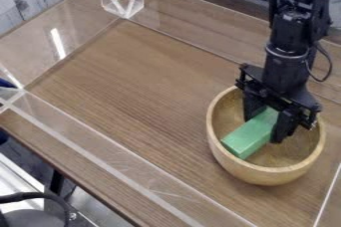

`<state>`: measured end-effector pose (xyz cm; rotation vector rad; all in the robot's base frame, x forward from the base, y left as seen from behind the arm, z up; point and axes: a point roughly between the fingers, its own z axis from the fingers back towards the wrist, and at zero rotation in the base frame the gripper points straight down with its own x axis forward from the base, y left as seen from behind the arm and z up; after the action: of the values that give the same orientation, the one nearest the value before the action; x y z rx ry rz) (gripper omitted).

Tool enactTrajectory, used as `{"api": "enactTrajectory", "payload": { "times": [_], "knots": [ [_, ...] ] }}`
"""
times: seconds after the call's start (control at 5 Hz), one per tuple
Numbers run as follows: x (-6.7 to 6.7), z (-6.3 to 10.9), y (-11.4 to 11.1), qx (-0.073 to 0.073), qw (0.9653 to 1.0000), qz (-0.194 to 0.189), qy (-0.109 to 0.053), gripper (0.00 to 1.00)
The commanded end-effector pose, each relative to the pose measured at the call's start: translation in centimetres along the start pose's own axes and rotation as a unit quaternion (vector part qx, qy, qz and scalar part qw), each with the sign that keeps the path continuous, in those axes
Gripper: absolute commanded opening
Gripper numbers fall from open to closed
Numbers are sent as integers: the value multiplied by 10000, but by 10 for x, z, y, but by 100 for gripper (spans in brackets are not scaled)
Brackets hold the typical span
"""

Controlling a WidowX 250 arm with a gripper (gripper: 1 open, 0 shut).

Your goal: Remove the green block from inside the brown bowl and put it on the table

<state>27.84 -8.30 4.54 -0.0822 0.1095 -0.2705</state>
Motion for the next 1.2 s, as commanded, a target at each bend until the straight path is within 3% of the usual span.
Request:
{"api": "enactTrajectory", "payload": {
  "times": [0.0,0.6,1.0],
  "knots": [
    [7,60,0,32,9956,-22,-938,0],
    [1,86,18,108,9930,194,-1158,0],
    [-6,86,62,240,9922,517,-1111,0]
  ]
}}
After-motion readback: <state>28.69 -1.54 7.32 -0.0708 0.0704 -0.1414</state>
